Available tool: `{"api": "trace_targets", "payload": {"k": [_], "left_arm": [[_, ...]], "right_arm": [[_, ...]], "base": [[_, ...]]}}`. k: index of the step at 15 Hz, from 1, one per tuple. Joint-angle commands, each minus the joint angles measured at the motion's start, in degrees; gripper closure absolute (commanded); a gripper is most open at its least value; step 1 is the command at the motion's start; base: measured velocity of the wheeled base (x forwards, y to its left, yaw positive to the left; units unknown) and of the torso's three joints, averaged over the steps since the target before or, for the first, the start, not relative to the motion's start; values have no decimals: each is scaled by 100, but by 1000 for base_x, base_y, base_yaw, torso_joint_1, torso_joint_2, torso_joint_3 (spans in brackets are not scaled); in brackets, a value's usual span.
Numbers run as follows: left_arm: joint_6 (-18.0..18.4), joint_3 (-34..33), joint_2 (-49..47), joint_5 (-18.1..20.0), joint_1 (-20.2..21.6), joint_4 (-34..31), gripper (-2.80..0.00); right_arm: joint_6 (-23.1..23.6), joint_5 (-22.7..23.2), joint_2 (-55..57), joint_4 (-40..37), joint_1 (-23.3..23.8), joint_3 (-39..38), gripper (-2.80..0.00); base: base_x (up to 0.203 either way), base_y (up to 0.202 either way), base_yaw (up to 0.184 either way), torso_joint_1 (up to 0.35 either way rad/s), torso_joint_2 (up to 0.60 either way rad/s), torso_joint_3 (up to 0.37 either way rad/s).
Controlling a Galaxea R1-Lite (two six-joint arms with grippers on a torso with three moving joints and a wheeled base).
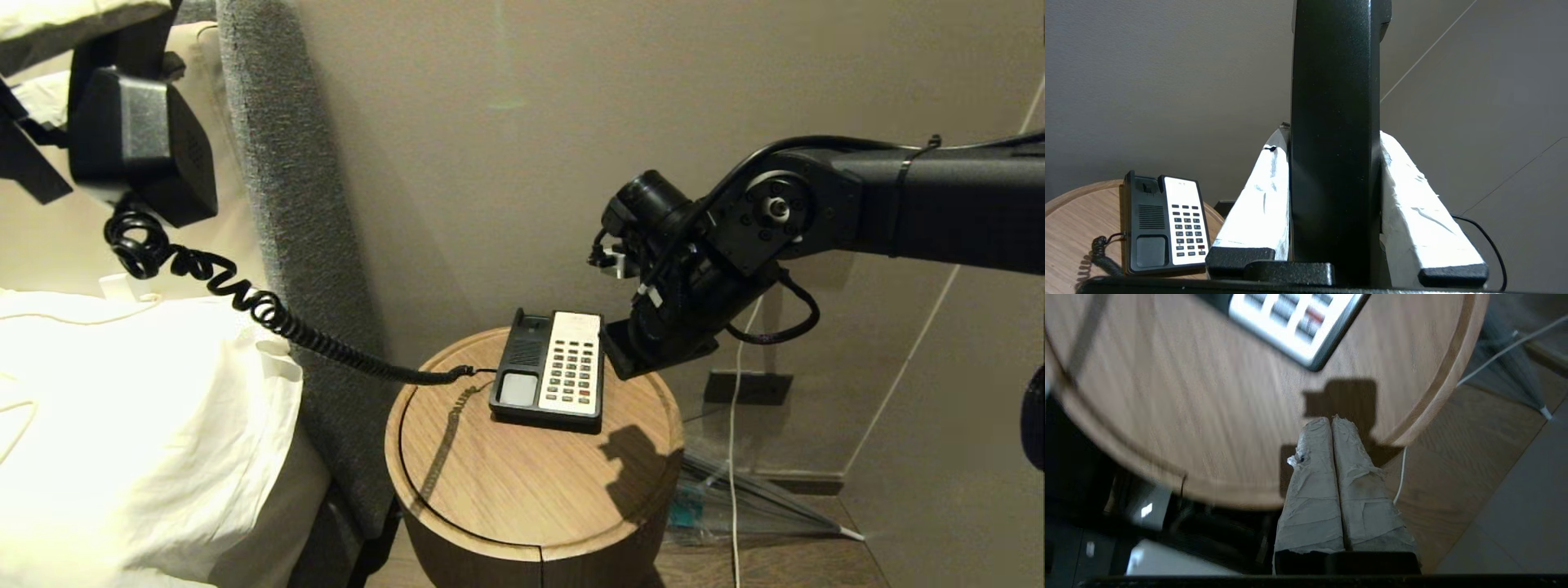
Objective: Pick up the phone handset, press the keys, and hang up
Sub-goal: Dial the number
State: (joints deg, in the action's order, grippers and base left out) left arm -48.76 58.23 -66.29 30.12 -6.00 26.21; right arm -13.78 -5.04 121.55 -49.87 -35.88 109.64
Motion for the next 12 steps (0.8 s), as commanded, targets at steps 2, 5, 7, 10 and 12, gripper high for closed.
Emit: {"api": "trace_targets", "payload": {"k": [2,5,7,10,12], "left_arm": [[-28,4,-6,11,2,16,0],[-4,-230,109,18,5,127,0],[60,-533,152,16,6,531,0],[95,-831,187,11,11,807,0],[81,-909,317,2,15,807,0]], "right_arm": [[-99,-393,450,1578,2,-7,0],[-99,-409,527,1813,2,22,0],[-55,-419,598,1917,29,40,0],[-46,-419,729,2025,116,40,0],[-70,-465,845,2077,177,40,0]], "base": [[0,0,0,0,0,0],[0,0,0,0,0,0],[0,0,0,0,0,0],[0,0,0,0,0,0],[0,0,0,0,0,0]]}}
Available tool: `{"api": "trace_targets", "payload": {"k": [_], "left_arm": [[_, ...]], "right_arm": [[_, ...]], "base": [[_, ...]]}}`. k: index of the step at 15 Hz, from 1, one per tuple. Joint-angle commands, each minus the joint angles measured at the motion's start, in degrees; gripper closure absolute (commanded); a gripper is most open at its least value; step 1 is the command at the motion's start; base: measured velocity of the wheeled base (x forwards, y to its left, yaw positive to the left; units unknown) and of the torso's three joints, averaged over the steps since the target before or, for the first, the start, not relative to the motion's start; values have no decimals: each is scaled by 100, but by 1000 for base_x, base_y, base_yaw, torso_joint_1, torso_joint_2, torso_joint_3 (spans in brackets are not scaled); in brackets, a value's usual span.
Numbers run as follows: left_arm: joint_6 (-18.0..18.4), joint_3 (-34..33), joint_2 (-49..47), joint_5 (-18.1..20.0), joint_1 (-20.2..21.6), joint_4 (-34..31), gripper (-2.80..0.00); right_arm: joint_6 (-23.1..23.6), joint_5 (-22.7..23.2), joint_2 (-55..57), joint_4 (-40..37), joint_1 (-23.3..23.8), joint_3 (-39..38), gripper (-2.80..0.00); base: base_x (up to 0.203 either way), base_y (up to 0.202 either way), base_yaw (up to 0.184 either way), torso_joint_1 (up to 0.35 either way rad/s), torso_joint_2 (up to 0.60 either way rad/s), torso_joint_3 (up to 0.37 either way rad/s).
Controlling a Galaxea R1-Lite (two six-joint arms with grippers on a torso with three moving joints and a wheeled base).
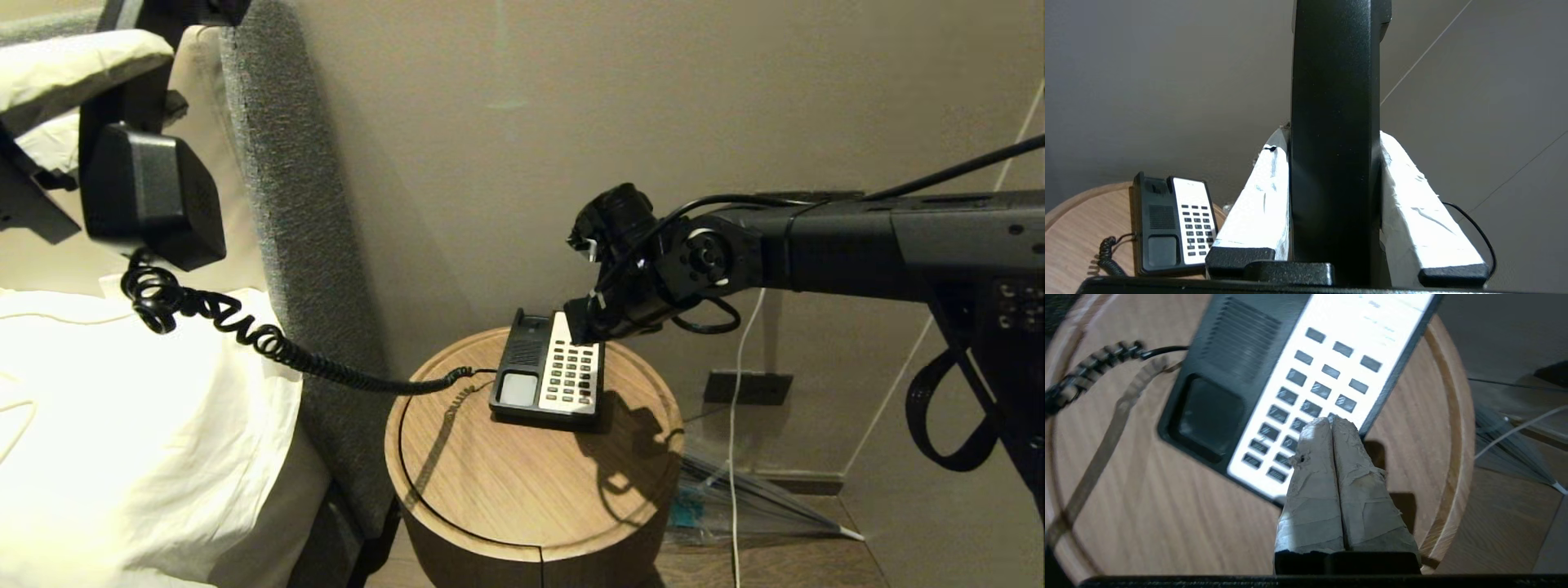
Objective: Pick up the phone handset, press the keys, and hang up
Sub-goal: Dial the number
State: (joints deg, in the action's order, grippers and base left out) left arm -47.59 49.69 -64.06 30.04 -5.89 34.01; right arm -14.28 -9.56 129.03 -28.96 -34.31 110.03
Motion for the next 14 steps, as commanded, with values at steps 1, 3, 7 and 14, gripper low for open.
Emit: {"api": "trace_targets", "payload": {"k": [1,3,7,14], "left_arm": [[-23,-14,170,-1,8,27,0],[15,163,244,26,9,35,0],[-21,61,338,20,0,37,0],[-31,-126,301,20,9,170,0]], "right_arm": [[-19,-107,140,7,55,1,0],[-25,-310,295,163,117,1,0],[-282,-336,427,278,136,1,0],[-286,-336,683,319,127,-8,0]], "base": [[0,0,0,0,0,0],[0,0,0,0,0,0],[0,0,0,0,0,0],[0,0,0,0,0,0]]}}
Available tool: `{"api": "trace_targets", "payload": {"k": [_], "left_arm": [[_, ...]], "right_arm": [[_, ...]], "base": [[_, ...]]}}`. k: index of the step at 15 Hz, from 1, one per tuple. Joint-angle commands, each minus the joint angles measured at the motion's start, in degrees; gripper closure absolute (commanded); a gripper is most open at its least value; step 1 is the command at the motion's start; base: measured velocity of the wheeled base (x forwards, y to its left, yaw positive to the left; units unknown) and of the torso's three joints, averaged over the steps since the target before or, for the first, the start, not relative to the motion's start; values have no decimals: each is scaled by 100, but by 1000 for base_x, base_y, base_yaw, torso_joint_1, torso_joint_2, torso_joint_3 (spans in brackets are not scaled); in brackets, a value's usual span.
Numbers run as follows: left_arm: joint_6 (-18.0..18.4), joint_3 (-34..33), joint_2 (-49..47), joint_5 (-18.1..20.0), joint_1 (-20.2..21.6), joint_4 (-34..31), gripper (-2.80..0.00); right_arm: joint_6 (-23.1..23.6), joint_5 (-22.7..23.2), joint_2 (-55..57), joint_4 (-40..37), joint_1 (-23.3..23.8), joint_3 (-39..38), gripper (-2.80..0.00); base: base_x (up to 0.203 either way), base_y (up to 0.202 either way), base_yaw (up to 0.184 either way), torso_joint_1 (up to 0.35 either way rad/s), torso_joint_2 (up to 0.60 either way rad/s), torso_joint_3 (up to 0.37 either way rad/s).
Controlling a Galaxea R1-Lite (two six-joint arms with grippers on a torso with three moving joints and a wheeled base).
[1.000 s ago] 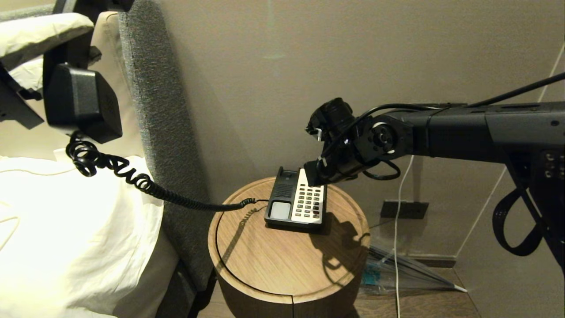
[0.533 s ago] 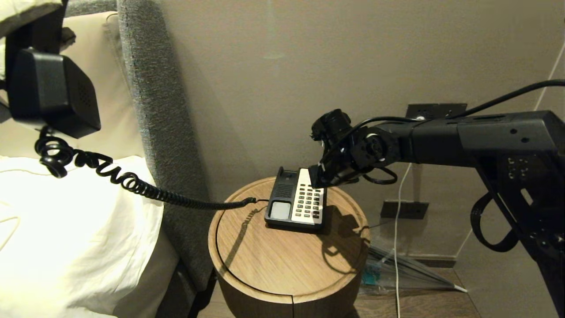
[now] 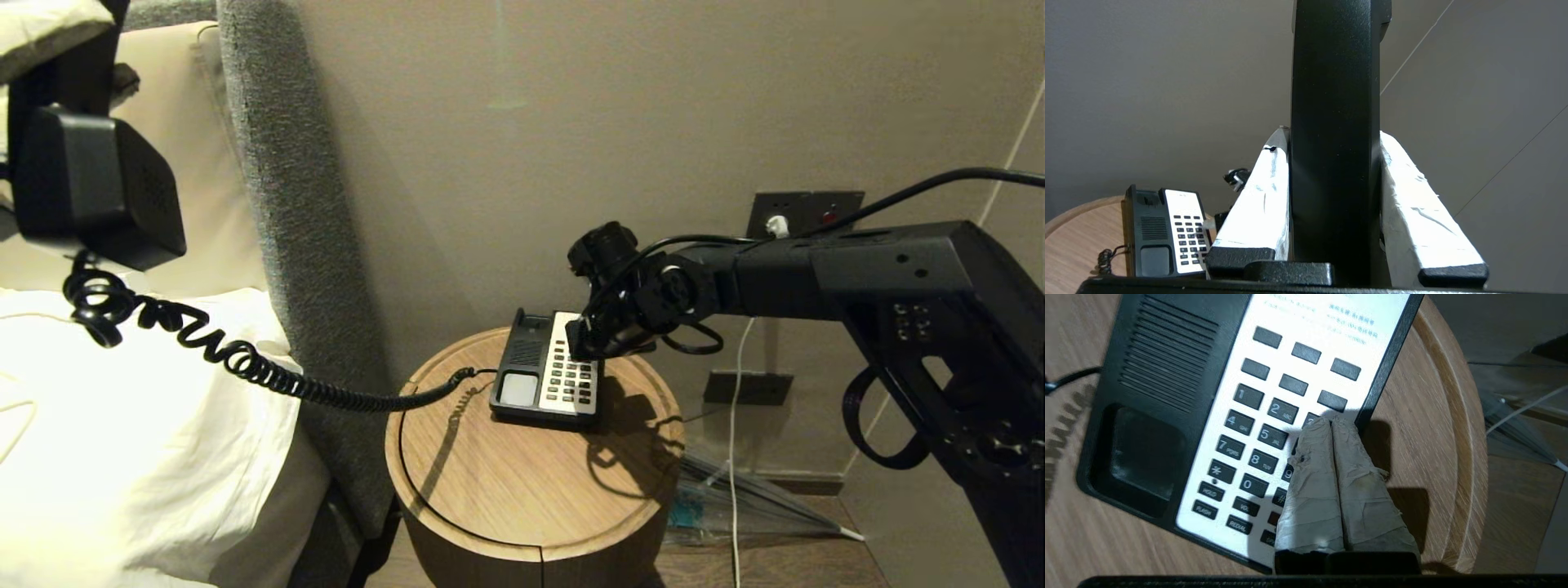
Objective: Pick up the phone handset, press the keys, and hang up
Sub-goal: Dial the number
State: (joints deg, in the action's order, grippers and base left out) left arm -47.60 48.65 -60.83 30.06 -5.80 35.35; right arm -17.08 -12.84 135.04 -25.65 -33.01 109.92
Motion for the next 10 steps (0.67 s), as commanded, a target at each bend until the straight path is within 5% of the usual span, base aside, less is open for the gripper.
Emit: {"api": "trace_targets", "payload": {"k": [1,10], "left_arm": [[-30,-15,-50,17,0,137,0],[-29,-31,-52,17,0,244,0]], "right_arm": [[7,-16,132,6,-3,11,0],[12,-26,233,7,5,12,0]], "base": [[0,0,0,0,0,0],[0,0,0,0,0,0]]}}
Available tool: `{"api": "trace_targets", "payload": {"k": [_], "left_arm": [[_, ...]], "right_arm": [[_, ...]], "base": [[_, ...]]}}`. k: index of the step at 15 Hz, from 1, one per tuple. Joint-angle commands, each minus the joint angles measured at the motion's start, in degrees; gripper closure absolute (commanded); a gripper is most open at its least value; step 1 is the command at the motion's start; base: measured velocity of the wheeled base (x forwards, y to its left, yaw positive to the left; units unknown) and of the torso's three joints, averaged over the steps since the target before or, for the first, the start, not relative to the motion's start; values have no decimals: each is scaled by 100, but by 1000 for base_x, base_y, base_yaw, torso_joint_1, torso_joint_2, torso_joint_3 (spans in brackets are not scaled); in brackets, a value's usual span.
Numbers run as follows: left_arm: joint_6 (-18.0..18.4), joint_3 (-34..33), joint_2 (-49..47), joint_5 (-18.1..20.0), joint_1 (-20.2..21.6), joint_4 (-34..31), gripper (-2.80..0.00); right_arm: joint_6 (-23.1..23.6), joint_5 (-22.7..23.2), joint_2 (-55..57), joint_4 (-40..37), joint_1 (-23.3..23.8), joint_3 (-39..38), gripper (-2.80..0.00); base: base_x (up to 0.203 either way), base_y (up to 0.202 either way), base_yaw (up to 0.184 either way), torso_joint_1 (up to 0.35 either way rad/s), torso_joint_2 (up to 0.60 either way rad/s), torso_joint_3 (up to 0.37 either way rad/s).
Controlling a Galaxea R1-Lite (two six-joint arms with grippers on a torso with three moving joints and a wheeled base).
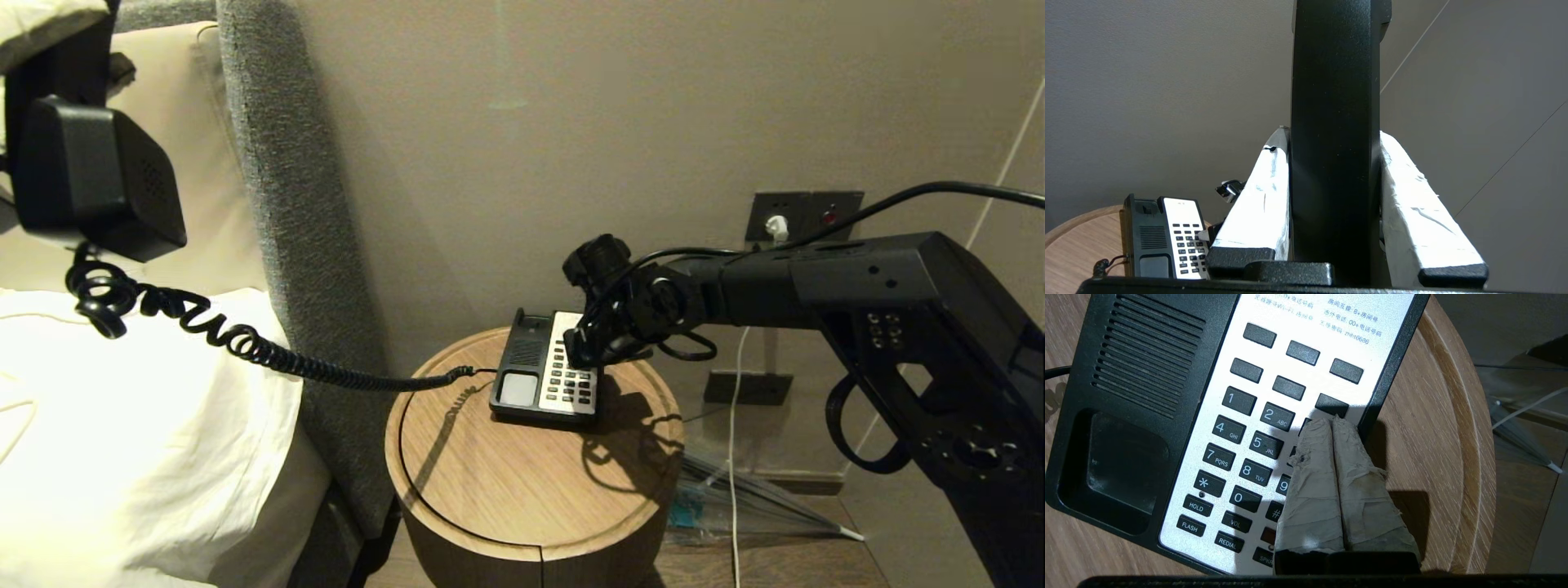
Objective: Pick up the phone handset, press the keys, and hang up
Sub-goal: Dial the number
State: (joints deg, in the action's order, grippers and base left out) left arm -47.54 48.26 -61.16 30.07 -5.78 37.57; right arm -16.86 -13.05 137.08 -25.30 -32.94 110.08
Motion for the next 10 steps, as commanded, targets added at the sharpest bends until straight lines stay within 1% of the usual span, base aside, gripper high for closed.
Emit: {"api": "trace_targets", "payload": {"k": [1,5,10], "left_arm": [[-27,8,-19,16,-2,22,0],[-36,-19,-7,16,-2,22,0],[-36,17,24,16,-2,22,0]], "right_arm": [[10,-12,7,-28,-8,-4,0],[16,-16,-209,-56,-17,-4,0],[4,-33,-399,-211,-169,-22,0]], "base": [[0,0,0,0,0,0],[0,0,0,0,0,0],[0,0,0,0,0,0]]}}
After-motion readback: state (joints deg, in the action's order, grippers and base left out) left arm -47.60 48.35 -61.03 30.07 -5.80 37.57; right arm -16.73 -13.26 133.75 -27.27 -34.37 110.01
